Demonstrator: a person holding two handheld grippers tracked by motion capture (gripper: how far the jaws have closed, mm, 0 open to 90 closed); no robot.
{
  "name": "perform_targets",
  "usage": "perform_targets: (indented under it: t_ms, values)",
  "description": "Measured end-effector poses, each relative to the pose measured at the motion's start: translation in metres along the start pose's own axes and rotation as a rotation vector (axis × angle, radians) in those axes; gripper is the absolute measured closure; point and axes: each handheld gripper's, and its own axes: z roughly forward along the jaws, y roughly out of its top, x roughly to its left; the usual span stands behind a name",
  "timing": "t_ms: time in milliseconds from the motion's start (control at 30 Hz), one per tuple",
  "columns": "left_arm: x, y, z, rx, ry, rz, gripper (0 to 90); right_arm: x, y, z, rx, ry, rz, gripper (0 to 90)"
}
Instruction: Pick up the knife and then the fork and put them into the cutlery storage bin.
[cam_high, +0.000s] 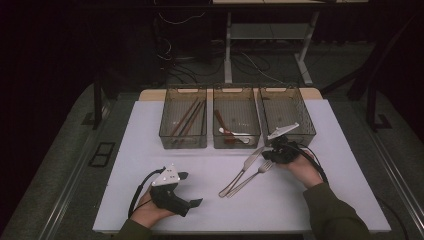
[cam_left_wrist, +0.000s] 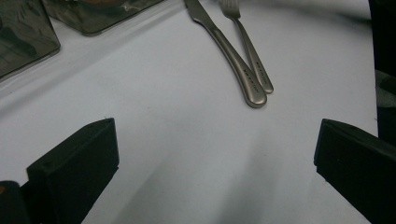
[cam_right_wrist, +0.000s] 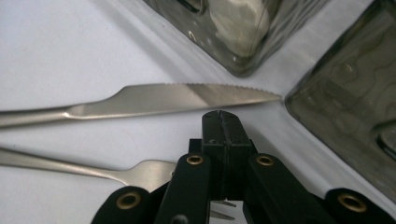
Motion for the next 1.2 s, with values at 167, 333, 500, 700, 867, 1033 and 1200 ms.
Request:
perform_targets:
  t_ms: [167,333,500,700,867,1033,1200]
  values:
    - [0.0,-0.001,-0.001,-0.006,0.003,-0.004,0.0,0.0,-0.005,-0.005,0.012,0.006,-0.006,89.2]
    - [0.0,-0.001,-0.003,-0.006,0.005,-0.004,0.0,-0.001,-0.012,-0.011,0.029,0.024,-0.022,89.2]
    - [0.0,0.0,-0.003,-0.008,0.004,-0.004,0.0,0.002,-0.018,-0.017,0.048,0.034,-0.038,89.2]
    - [-0.001,0.0,-0.003,-0.009,0.005,-0.004,0.0,0.006,-0.025,-0.021,0.068,0.029,-0.059,89.2]
    - [0.0,0.0,-0.003,-0.01,0.006,-0.006,0.0,0.008,-0.032,-0.026,0.073,0.029,-0.06,89.2]
    - [-0.001,0.0,-0.003,-0.01,0.004,-0.005,0.0,0.011,-0.035,-0.028,0.092,0.038,-0.077,89.2]
    - [-0.001,0.0,-0.004,-0.01,0.005,-0.007,0.0,0.017,-0.04,-0.031,0.121,0.046,-0.109,89.3]
